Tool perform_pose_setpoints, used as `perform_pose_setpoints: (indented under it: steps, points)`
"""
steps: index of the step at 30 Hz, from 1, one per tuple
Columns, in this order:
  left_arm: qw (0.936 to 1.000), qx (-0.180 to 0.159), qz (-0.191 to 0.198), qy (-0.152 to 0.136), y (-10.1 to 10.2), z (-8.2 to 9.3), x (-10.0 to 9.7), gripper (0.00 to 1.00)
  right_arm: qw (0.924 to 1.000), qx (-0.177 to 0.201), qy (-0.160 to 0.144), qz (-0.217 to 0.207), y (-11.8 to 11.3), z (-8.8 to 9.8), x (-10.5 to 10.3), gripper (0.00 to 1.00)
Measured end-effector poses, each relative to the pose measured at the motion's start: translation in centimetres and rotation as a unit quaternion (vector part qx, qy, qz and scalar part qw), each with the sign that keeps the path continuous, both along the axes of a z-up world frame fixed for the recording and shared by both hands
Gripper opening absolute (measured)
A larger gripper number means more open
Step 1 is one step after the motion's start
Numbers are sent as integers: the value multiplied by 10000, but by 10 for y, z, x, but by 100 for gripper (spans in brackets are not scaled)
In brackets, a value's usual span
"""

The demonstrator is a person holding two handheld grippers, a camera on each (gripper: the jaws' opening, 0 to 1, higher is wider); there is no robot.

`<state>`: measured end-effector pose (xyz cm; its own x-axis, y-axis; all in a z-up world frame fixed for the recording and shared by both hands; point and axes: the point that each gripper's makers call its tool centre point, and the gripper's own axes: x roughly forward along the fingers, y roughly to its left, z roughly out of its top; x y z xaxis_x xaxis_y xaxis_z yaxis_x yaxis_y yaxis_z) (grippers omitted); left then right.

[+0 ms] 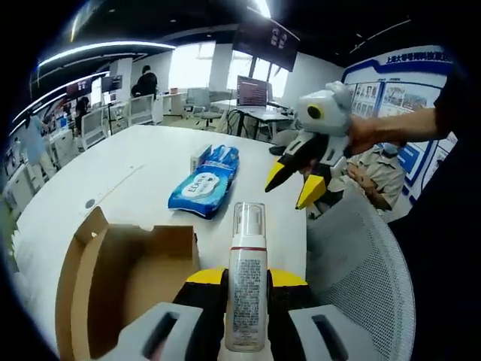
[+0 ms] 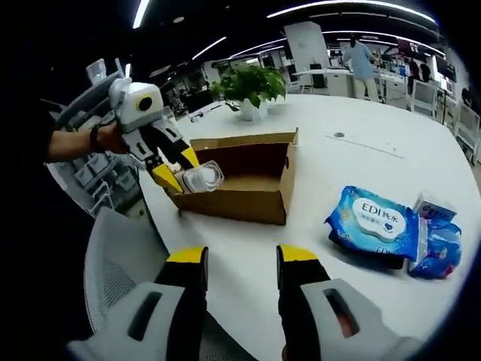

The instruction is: Operate the shoe box by opening the lid, removing the specified soft item, and placing it in the target area until the item is outside and the box remains undamaged.

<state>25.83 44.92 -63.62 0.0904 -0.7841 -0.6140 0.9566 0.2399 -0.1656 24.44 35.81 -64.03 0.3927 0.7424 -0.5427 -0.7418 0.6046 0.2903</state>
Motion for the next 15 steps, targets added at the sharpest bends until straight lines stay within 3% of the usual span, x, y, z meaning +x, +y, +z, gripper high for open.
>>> perform_pose_setpoints:
  steps: [7, 15]
  points:
    - [9982, -141, -584, 63, -21, 8, -27, 20, 9970, 522, -189, 530, 27, 27, -11, 35]
    - [9934, -358, -1083, 127, -36, 20, -48, 19, 9903, 573, -219, 1244, 44, 35, -32, 30]
